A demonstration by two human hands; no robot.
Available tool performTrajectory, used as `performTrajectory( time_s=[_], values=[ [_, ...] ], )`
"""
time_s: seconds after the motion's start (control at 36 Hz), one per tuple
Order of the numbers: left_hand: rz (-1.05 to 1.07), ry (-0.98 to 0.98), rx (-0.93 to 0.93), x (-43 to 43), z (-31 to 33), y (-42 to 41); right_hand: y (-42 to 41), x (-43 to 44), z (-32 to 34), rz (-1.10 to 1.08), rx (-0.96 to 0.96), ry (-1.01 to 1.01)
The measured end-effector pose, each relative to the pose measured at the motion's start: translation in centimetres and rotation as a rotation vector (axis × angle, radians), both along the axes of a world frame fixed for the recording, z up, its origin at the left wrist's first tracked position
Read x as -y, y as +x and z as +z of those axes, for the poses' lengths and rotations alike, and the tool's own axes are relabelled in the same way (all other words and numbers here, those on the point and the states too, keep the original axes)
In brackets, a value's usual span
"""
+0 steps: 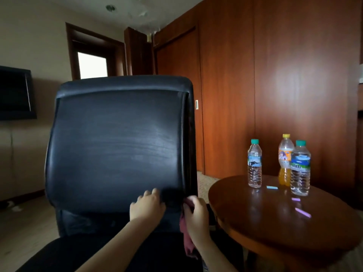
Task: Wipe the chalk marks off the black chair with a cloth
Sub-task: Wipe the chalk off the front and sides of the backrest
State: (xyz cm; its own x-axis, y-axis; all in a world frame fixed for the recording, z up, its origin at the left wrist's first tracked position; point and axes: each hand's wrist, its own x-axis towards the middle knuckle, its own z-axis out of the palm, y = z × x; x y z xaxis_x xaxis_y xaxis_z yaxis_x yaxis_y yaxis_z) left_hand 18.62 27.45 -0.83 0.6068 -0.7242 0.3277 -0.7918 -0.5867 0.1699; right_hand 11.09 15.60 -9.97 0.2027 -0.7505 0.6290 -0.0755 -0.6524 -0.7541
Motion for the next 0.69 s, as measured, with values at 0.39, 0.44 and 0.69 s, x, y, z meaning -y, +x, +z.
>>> performTrajectory(
  time_s=[0.39, 0.44, 0.69],
  values=[
    [-0.051, -0.07, 0.058, -1.9, 0.5, 0.7, 2.7, -5.6, -6.8, -0.201, 0.177, 0.01],
    [-0.063, -0.084, 0.081, -2.3, 0.6, 0.7, 2.5, -6.4, -7.0, -0.173, 0.161, -0.041],
    [-0.066, -0.231, 0.087, -4.7, 2.5, -0.6, 0.3, -10.7, -7.5, -0.225, 0.169, -0.026]
  ],
)
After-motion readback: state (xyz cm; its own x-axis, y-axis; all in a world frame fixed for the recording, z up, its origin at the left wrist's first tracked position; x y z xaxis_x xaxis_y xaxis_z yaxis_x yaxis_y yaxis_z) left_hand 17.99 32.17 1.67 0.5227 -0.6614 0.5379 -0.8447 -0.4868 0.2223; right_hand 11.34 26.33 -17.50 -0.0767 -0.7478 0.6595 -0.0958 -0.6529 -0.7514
